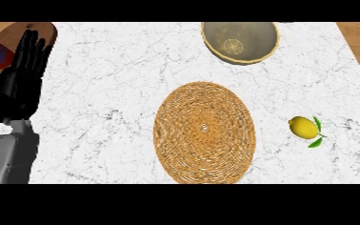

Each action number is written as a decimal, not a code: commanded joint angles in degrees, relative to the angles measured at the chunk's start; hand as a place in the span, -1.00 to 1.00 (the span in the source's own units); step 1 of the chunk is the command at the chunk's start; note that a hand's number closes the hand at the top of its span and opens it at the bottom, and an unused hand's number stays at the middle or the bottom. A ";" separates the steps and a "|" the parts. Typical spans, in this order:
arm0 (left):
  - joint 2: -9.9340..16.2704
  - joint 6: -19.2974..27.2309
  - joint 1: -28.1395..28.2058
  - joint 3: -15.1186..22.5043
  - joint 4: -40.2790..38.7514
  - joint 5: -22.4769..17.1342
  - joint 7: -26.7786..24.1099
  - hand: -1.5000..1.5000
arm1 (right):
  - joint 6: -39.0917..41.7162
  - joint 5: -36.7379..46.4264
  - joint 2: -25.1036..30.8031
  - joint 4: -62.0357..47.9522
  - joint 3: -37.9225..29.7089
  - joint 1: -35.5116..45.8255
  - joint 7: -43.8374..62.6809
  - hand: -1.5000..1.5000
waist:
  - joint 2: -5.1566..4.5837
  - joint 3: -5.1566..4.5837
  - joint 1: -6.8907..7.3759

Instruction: Pick the squash from the placemat and place it in the bowl

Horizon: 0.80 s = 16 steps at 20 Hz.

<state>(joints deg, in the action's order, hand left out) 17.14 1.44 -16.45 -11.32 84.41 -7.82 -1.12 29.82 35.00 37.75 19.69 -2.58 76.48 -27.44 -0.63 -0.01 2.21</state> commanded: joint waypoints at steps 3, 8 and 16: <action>0.42 0.42 -0.60 -0.22 0.44 0.63 0.82 0.00 | -4.58 2.60 -7.14 -2.21 1.50 0.22 2.76 1.00 | -0.03 0.01 -0.21; -0.15 -0.43 -0.05 -0.46 0.60 -0.27 -0.49 0.00 | -15.58 5.85 -12.07 -4.45 2.96 -2.39 4.81 1.00 | -0.26 0.02 0.37; 0.89 -1.94 -0.56 -0.71 2.88 -1.98 3.05 0.00 | -18.09 3.25 -15.55 -11.63 -1.29 -3.53 12.65 -1.00 | -0.64 0.08 1.44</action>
<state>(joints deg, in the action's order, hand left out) 16.85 1.07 -16.66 -11.08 86.06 -7.88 0.04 12.39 39.65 23.49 10.98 -1.85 73.37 -17.11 -1.15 0.03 3.08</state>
